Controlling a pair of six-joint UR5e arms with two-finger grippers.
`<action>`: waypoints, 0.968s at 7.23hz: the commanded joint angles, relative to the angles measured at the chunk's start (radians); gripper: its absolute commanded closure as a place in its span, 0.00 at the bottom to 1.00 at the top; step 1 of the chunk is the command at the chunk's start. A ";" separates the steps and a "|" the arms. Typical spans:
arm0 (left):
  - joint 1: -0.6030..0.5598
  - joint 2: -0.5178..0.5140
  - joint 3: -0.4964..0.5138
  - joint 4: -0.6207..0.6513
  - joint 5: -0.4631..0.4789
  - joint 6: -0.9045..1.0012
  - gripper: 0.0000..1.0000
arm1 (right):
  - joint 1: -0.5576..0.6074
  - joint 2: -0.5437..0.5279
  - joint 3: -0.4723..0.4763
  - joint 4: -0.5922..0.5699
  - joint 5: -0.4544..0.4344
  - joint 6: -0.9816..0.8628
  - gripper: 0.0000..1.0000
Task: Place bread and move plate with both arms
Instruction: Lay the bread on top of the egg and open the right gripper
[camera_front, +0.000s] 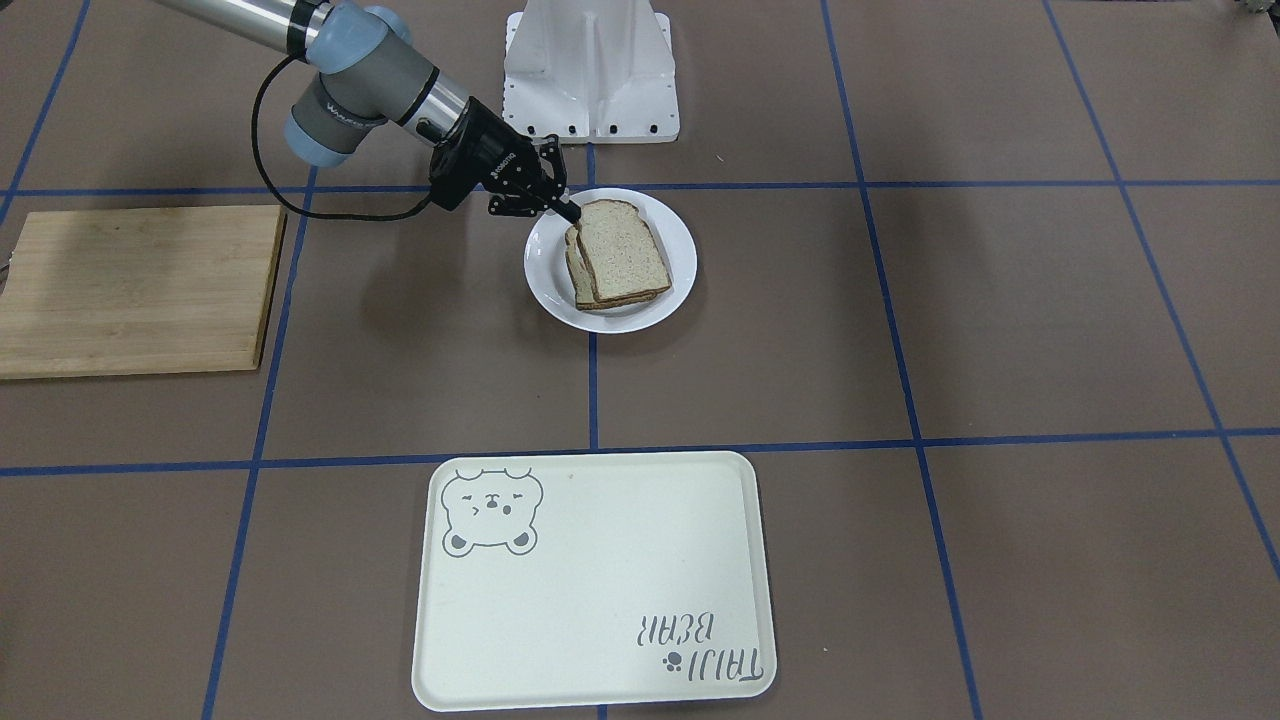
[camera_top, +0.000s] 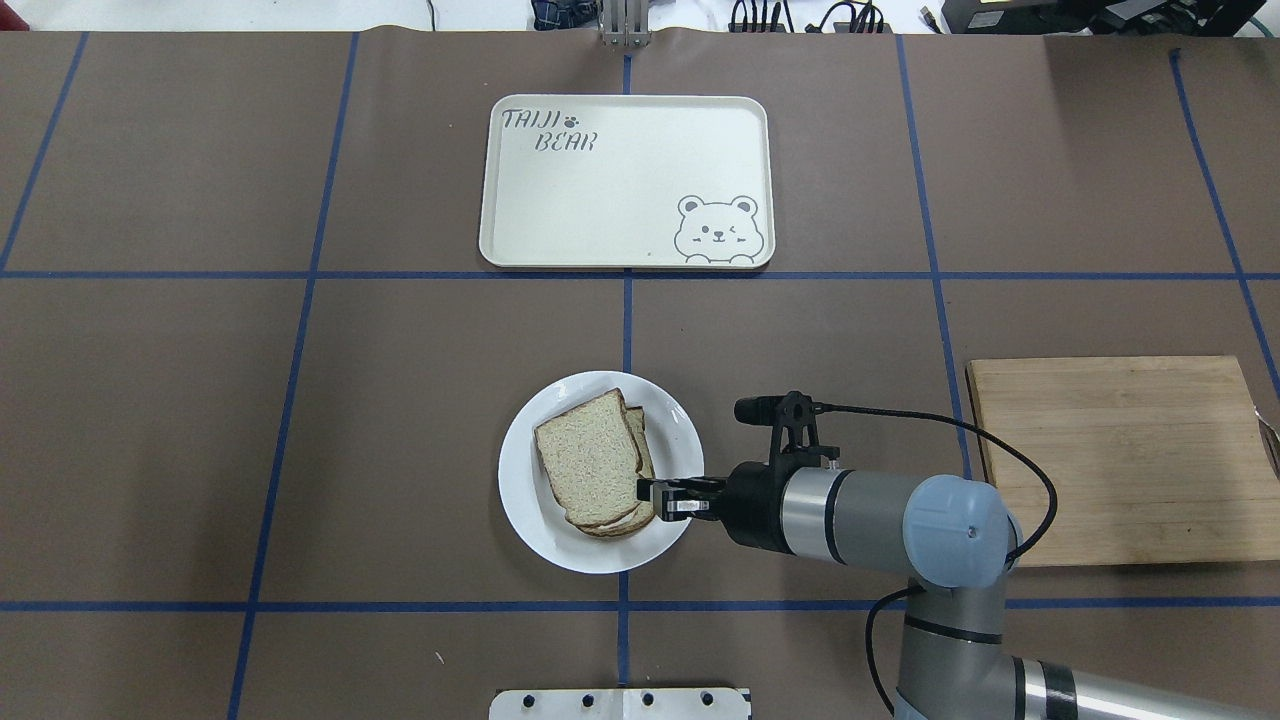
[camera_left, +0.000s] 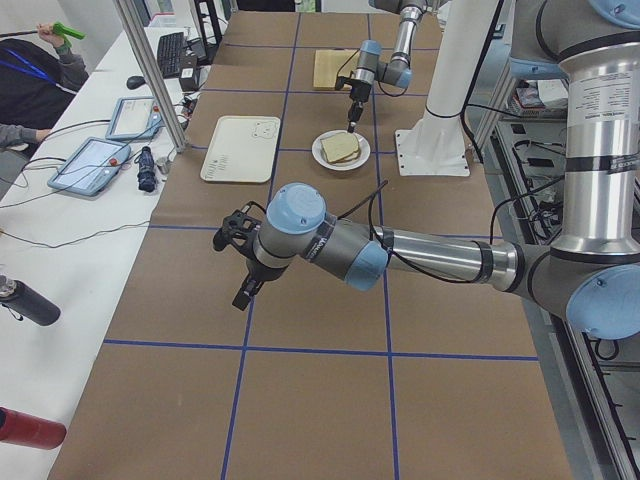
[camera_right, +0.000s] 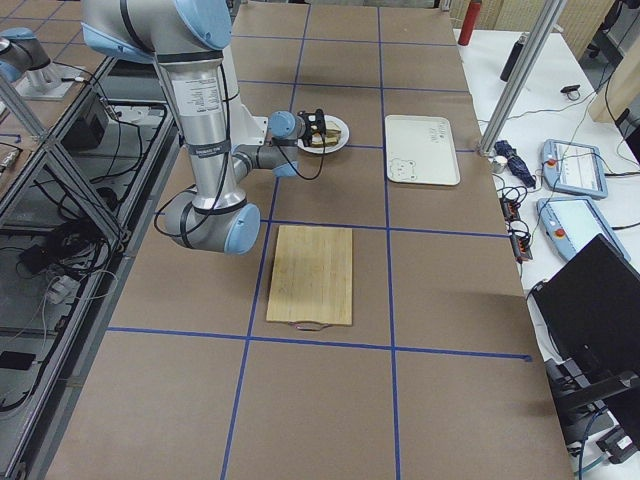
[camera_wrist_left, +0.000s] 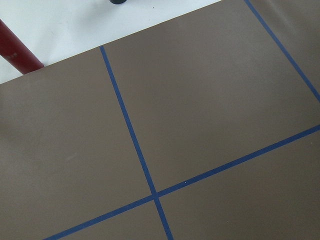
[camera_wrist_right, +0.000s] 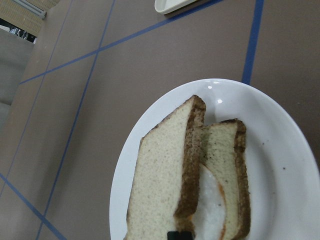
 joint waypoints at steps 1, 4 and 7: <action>0.000 0.000 0.000 0.000 0.000 0.000 0.02 | 0.002 -0.047 0.008 0.005 -0.014 -0.001 0.29; 0.000 0.001 0.000 0.002 0.000 0.000 0.02 | 0.077 -0.052 0.063 -0.128 -0.010 -0.001 0.00; 0.020 -0.016 -0.012 -0.003 0.000 0.002 0.02 | 0.431 -0.037 0.166 -0.571 0.319 -0.019 0.00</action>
